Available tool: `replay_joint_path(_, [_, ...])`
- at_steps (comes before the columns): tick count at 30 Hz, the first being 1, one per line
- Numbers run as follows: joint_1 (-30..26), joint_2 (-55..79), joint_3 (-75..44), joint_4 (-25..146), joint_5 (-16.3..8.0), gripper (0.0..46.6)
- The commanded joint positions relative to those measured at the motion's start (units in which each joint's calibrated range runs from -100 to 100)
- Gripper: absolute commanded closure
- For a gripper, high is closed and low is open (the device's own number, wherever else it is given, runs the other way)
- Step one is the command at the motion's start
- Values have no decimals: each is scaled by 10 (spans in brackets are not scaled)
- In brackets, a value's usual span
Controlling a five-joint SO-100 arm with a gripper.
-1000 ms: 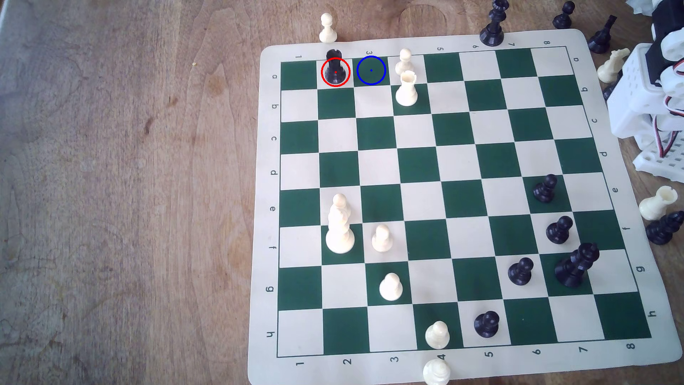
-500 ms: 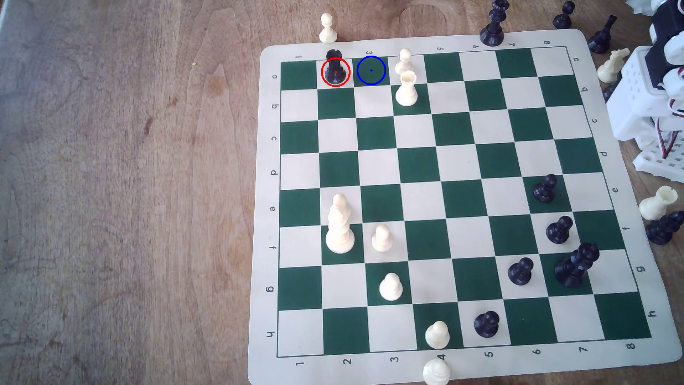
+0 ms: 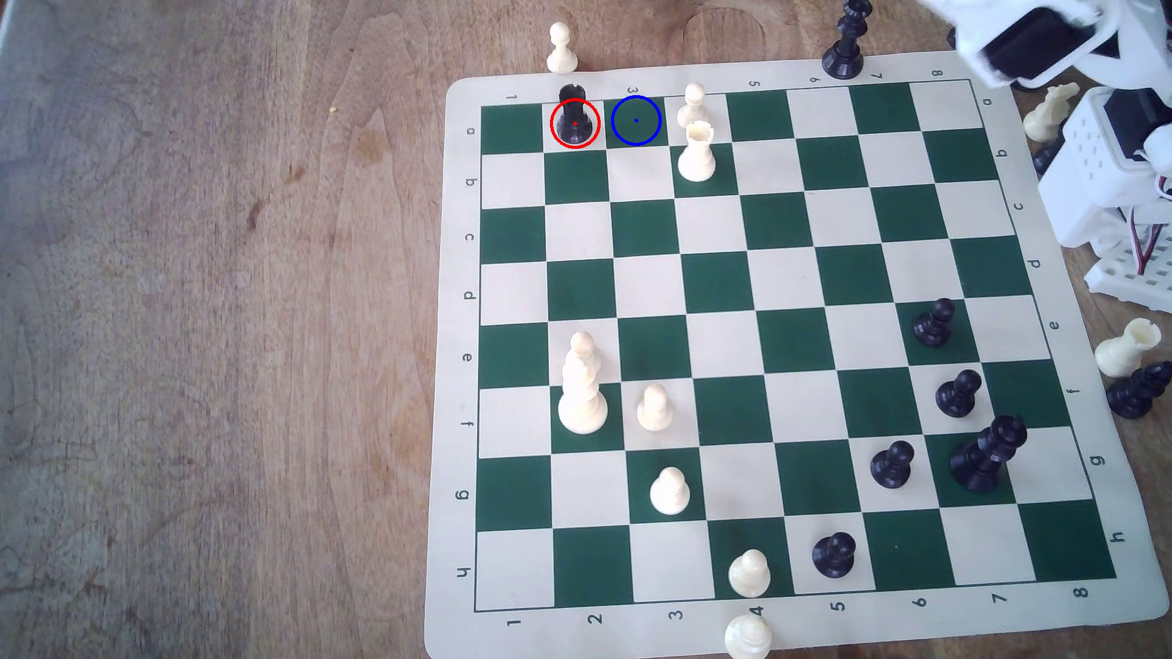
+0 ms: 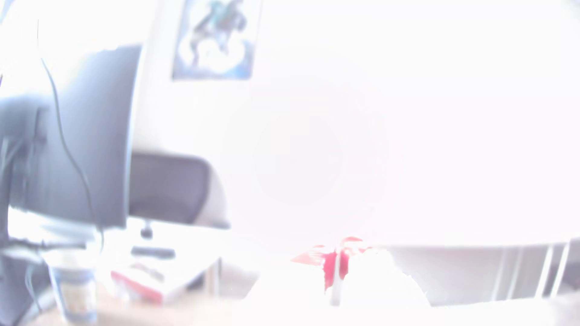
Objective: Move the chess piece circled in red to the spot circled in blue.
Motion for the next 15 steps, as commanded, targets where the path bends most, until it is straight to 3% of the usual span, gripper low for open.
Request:
replay_joint_path(1, [10,117,-192,131,-7,420])
replay_joint_path(2, [21,152,-239,165,-9,370])
replay_joint_path(7, [47,279,-393,294,-11,311])
replay_joint_path(10, [57,348,-457,323,-13,303])
replay_joint_path(15, [60,501,-610,397,-39,296])
